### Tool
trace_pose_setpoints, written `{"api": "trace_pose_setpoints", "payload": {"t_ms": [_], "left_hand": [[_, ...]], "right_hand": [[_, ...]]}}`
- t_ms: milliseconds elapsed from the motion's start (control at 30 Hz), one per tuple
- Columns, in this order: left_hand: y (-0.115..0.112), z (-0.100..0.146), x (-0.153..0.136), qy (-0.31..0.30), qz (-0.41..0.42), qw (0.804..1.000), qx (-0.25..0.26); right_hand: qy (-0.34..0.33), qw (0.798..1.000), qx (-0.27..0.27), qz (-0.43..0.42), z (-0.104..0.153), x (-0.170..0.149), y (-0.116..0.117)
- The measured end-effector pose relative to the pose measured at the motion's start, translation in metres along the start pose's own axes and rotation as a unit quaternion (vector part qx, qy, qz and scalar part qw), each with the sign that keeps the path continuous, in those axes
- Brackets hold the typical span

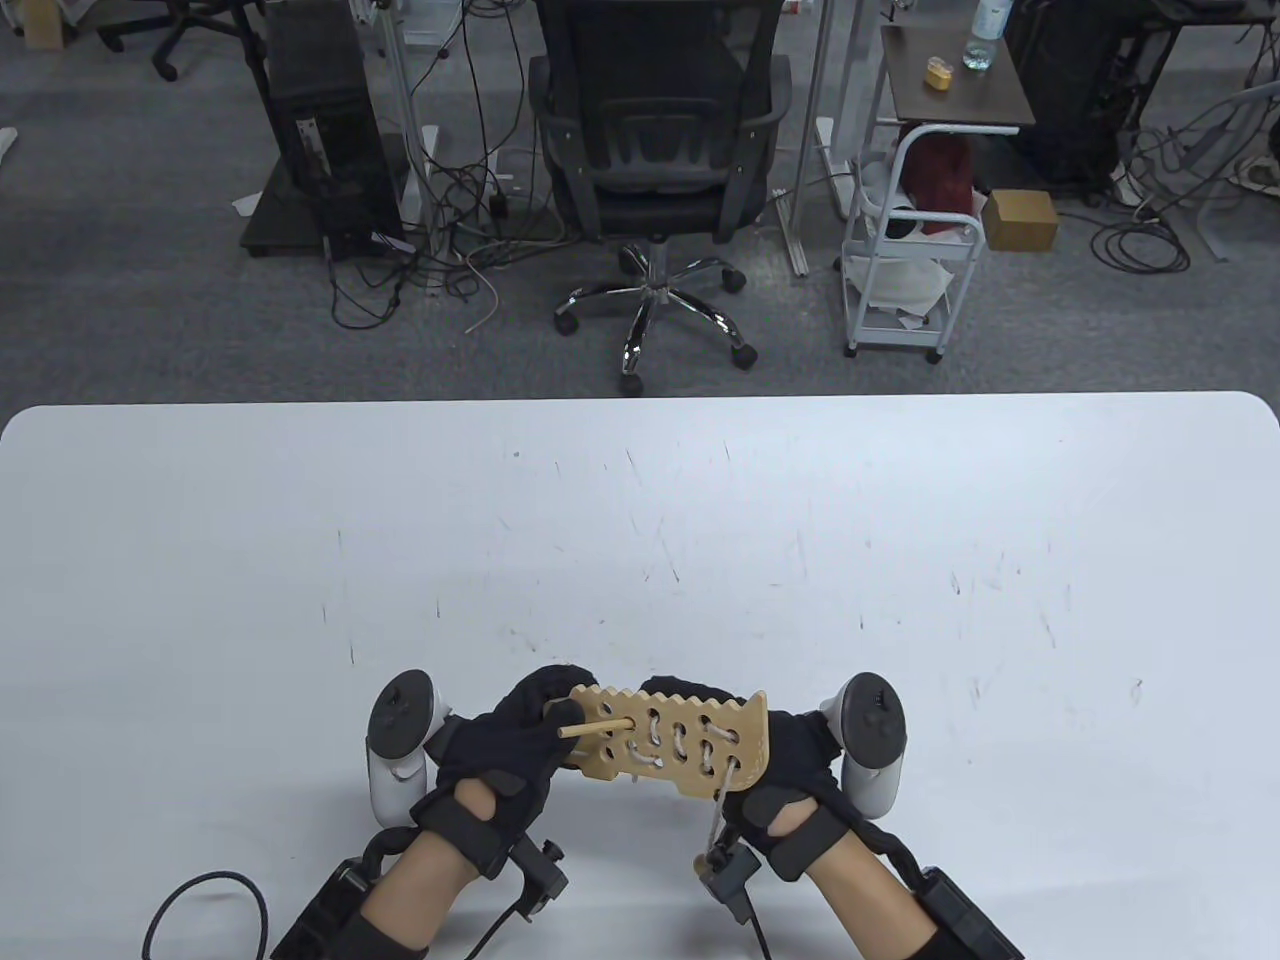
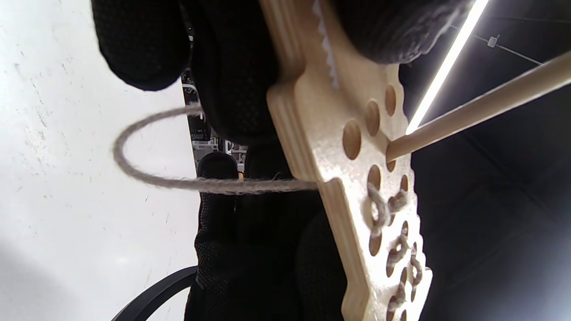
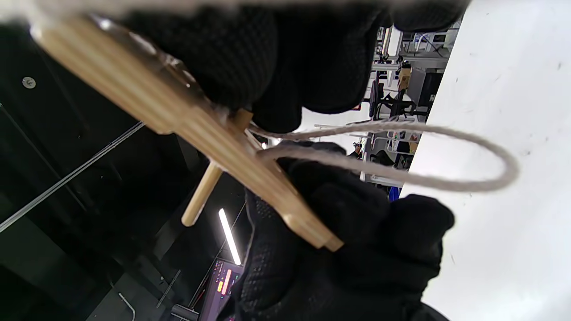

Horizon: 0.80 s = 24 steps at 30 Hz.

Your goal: Thread rope through all holes on crocodile lacing toy

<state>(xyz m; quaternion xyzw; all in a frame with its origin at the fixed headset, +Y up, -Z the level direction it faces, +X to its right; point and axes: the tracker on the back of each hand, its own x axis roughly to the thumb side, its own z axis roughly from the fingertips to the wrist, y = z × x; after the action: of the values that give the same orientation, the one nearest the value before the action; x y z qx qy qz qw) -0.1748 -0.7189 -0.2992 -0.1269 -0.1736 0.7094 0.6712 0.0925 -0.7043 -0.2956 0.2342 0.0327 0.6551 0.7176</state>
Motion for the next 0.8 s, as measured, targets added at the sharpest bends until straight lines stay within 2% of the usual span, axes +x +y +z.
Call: {"api": "trace_pose_setpoints", "payload": {"t_ms": [167,433,800], "left_hand": [[0.0,0.0,-0.001,0.005,-0.008,1.0,0.006],[0.002,0.0,0.001,-0.002,-0.02,1.0,0.014],[0.009,0.003,0.009,-0.03,-0.015,0.999,0.022]], "right_hand": [[0.021,0.999,0.018,-0.041,0.0,-0.002,0.004],[0.014,0.999,0.023,-0.034,-0.001,-0.002,0.004],[0.016,0.999,-0.019,0.026,-0.001,-0.004,-0.01]]}}
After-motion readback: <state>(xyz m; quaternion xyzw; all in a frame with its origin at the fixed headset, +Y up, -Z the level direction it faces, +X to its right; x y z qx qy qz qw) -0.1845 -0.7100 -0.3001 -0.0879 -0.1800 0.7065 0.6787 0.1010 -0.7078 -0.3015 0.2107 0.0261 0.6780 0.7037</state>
